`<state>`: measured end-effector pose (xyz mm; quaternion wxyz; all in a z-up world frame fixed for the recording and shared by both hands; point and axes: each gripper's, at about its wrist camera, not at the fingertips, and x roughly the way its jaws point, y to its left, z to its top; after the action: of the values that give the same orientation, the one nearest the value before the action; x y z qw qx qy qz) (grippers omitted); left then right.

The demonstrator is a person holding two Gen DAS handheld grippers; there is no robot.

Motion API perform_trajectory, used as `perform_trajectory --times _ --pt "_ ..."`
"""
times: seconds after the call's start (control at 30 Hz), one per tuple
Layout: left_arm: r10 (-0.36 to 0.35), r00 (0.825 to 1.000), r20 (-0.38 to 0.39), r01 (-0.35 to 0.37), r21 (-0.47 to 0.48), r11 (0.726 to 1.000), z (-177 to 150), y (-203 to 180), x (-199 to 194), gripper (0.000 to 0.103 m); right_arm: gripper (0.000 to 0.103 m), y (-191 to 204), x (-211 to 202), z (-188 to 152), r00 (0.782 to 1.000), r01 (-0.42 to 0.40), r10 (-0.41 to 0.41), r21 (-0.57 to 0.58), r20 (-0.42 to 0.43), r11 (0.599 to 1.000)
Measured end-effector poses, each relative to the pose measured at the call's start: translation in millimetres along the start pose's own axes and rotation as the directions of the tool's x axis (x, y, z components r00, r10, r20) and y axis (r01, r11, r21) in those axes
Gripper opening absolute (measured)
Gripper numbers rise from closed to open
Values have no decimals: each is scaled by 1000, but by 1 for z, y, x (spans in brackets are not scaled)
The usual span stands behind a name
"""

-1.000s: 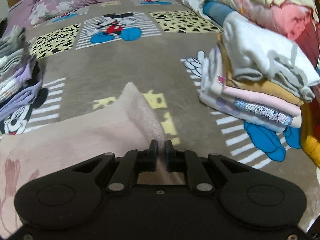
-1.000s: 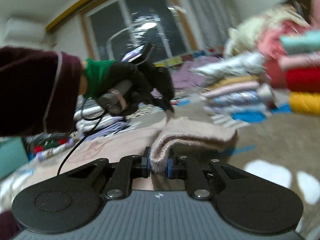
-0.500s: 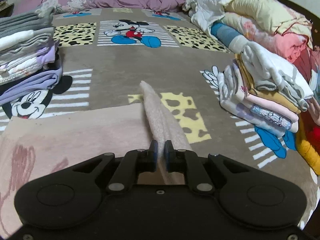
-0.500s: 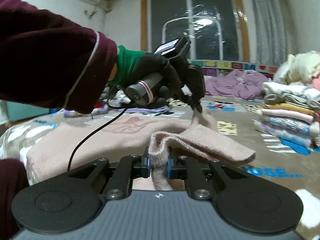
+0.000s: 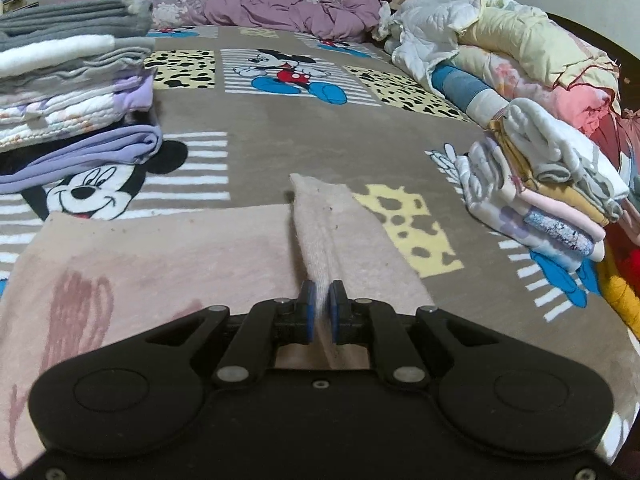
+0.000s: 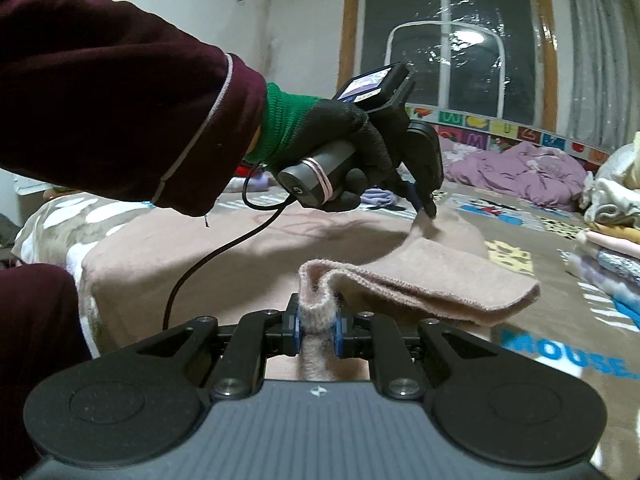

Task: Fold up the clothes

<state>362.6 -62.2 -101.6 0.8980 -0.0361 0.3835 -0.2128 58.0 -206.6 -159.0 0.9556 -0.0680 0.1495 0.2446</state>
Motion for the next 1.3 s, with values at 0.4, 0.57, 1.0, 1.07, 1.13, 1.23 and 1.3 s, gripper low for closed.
perform_trajectory --times 0.4,0.57,1.0,1.07,1.13,1.23,1.3 --pt "22 999 -44 -21 27 999 -13 8 23 9 17 8 21 -1 994 -41 39 -17 -97 999" --pt "46 998 -33 -46 0 999 -14 12 14 30 21 11 23 -3 992 -49 44 -46 -117 998" --pt "67 991 115 -69 19 997 -69 -5 -118 54 38 29 -32 1 994 -106 103 -154 -24 982" --pt "56 991 125 -58 18 998 -90 -11 -138 55 39 25 -52 2 997 -80 81 -151 2 985" --pt "31 991 133 -31 -8 999 -110 -14 -153 58 44 10 -67 3 999 -29 31 -110 25 994" --pt "-14 992 128 17 -27 999 -138 -24 -167 59 46 -13 -77 -3 999 43 -43 -50 13 998" --pt "-44 992 119 49 -38 998 -155 -31 -174 63 46 -23 -80 -8 998 65 -65 -24 -11 998"
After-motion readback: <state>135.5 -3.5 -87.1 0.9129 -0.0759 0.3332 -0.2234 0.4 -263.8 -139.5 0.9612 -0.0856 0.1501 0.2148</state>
